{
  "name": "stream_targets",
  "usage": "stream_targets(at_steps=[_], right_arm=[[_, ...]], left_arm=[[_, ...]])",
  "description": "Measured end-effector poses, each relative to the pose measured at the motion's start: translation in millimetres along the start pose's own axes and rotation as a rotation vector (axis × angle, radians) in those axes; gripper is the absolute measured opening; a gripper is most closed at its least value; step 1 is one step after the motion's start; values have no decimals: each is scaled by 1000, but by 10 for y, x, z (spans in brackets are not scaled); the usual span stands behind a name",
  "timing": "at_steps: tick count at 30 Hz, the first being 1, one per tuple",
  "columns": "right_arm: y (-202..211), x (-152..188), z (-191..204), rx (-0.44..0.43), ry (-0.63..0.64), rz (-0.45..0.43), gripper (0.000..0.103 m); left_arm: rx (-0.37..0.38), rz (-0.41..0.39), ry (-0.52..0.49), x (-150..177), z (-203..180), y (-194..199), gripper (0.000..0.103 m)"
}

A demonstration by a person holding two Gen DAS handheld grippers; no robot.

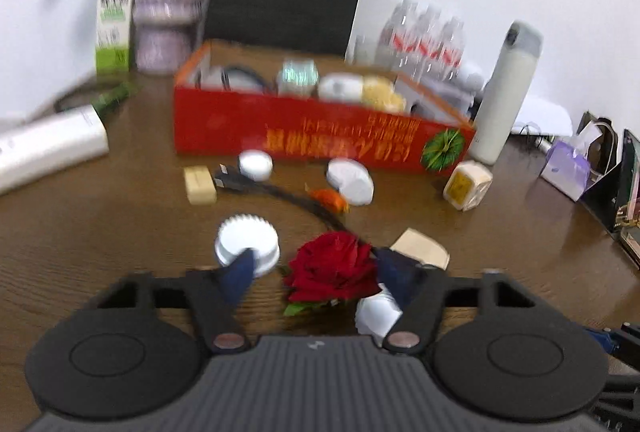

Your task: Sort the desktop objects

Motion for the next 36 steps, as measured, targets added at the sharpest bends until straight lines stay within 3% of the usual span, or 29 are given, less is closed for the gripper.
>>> stream_targets(at_steps=[1,4,10,16,19,24,27,30,33,36], right_arm=[[-5,2,2,5,10,-7,42],[0,16,49,-5,35,-11,28],[66,34,181,-63,49,-11,21],[298,60,536,-192,98,-55,21],[354,109,664,-211,132,-51,21],[383,175,749,-216,133,-31,24],[402,211,793,-217,146,-28,29],[387,214,828,-217,161,-28,37],[325,184,836,-217,154,-16,39],[256,118,862,-228,145,-11,43]], left_arm=[[32,17,2,8,-15,-48,42],[34,-10,18,-5,17,49,33],[27,-129,51,-5,-13,714,31],[-76,-111,8,471,-41,1069,31],[-79,-64,35,707,1,1118,31],[-109,-69,24,830,42,1172,33],[-116,-68,-30,860,11,1190,38],[-113,-49,-67,914,-10,1189,60],[-94,-66,-72,907,-16,1210,75],[-88,-68,-61,851,14,1173,75]])
Point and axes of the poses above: each gripper's, at about its wrist camera, not at the fingertips, and y roughly against the way its jaws point, z to its left, x to its underside, the point moved 8 cm from there along -y, roughly the way its jaws point, and after that the axes turned 8 degrees about -y, right-handed, at the moved point
